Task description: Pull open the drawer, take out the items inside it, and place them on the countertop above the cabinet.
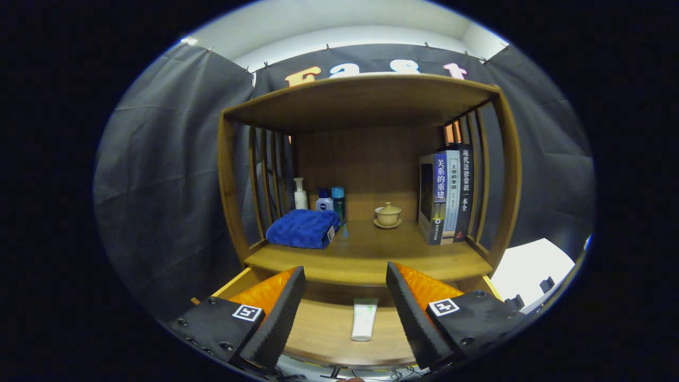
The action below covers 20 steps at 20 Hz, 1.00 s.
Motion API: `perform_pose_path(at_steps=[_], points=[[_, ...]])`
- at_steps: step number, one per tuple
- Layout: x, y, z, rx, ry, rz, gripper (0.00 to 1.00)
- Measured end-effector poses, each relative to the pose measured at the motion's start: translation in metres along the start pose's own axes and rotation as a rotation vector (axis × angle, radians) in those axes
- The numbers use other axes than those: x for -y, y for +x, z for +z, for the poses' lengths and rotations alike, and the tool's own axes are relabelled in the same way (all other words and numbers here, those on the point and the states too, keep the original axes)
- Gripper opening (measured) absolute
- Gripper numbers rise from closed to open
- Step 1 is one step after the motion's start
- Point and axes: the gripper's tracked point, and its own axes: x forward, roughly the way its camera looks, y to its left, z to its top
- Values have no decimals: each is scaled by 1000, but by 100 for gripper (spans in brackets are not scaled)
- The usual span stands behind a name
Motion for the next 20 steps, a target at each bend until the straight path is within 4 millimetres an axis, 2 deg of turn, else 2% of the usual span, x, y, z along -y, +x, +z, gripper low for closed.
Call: perform_pose_path(at_steps=[2, 3, 4, 7, 11, 15, 18, 20], points=[[10, 28, -10, -91, -35, -14, 98], [17, 44, -28, -154, -67, -34, 98], [23, 52, -53, -241, -87, -62, 99], [28, 57, -120, -472, -138, -43, 99], [36, 53, -180, -749, -123, -45, 99], [39, 64, -201, -861, -93, -47, 99], [40, 62, -213, -931, -69, -21, 98], [45, 62, -220, -937, -83, -17, 81]])
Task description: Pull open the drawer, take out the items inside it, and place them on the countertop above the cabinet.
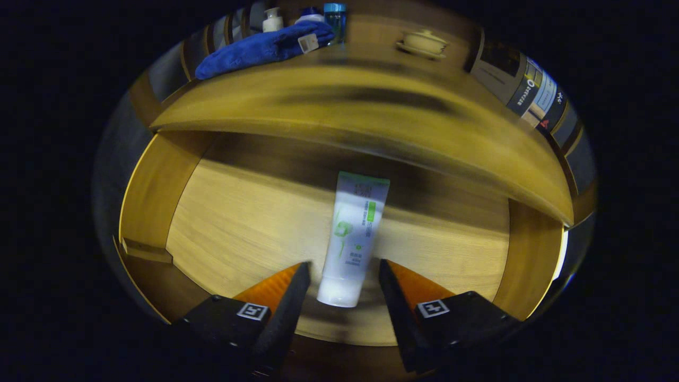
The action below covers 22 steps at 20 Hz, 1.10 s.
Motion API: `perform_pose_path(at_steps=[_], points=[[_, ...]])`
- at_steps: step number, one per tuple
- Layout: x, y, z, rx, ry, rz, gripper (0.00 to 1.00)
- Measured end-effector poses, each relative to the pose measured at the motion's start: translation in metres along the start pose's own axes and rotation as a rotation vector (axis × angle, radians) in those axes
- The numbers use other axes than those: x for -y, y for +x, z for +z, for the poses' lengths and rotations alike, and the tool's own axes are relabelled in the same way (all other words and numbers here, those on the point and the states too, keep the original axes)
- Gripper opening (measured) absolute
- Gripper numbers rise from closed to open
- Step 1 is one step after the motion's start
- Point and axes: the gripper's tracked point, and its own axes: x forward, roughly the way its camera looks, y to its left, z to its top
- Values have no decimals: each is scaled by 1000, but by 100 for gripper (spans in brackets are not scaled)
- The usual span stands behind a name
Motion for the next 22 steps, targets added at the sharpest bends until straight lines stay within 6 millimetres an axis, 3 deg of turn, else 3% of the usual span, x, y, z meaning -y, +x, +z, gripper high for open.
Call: perform_pose_path(at_steps=[3, 7, 11, 17, 18, 19, 20, 22], points=[[2, -7, 2, -20, -4, 38, 56], [-1, -31, 15, -9, -2, 109, 45], [-22, -77, 46, 24, -26, 251, 45], [-53, -152, 120, 216, -145, 387, 44], [-47, -163, 77, 256, -191, 388, 44], [-47, -173, 90, 285, -213, 401, 44], [-62, -183, 122, 306, -214, 423, 44], [-68, -204, 133, 349, -194, 482, 45]])
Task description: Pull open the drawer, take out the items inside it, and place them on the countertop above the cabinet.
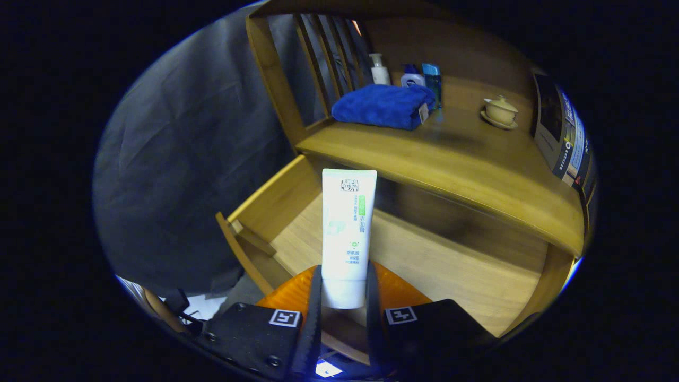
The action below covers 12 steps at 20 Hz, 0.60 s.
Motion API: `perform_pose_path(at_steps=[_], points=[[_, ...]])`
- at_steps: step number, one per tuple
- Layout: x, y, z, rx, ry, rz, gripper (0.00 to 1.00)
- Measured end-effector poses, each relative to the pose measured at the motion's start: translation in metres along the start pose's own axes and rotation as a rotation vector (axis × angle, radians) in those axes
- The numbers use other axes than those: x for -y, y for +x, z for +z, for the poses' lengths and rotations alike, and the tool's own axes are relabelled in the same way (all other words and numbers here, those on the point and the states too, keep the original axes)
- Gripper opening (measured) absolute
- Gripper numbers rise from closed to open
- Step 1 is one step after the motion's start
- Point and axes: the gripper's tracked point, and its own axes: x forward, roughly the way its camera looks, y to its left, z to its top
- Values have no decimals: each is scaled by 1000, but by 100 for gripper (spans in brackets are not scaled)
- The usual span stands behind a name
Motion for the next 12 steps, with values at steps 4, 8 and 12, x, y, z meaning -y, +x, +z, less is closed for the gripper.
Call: perform_pose_path(at_steps=[4, 8, 12], points=[[-26, 1, 10, 96, -71, 89, 44], [-35, -8, 35, 205, -124, 114, 44], [-9, -25, 75, 322, -144, 16, 44]])
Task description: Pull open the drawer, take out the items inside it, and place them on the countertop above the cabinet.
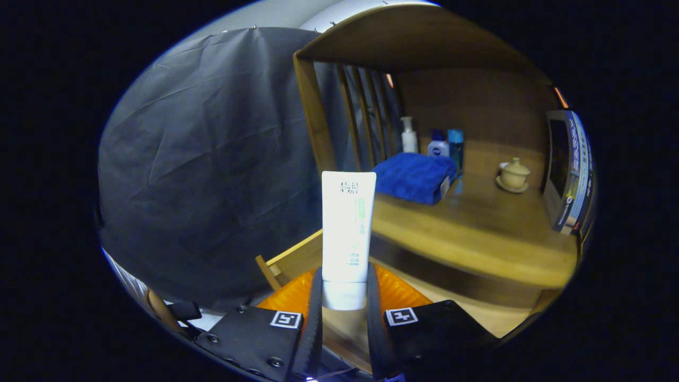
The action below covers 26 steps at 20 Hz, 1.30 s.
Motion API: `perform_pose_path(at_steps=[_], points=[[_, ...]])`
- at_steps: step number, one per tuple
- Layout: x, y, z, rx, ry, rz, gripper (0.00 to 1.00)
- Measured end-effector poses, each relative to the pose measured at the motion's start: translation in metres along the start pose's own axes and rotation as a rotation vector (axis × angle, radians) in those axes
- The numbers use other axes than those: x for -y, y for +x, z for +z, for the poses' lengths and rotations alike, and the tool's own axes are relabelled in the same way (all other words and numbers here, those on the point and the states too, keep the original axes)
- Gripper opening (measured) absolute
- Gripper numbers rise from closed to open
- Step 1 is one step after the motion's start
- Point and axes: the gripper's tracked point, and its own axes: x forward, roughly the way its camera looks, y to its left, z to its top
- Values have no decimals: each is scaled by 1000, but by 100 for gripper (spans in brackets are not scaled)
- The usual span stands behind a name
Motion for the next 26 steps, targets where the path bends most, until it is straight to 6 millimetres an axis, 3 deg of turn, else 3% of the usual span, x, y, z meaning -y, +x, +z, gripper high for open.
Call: perform_pose_path(at_steps=[6, 7, 12, 17, 23, 26], points=[[102, 5, 52, 110, -35, -360, 44], [124, 13, 55, 119, -19, -420, 44], [181, 29, 51, 70, 75, -584, 44], [212, 39, 36, 20, 141, -698, 44], [218, 56, 5, -58, 192, -695, 46], [217, 60, 4, -51, 190, -698, 47]])
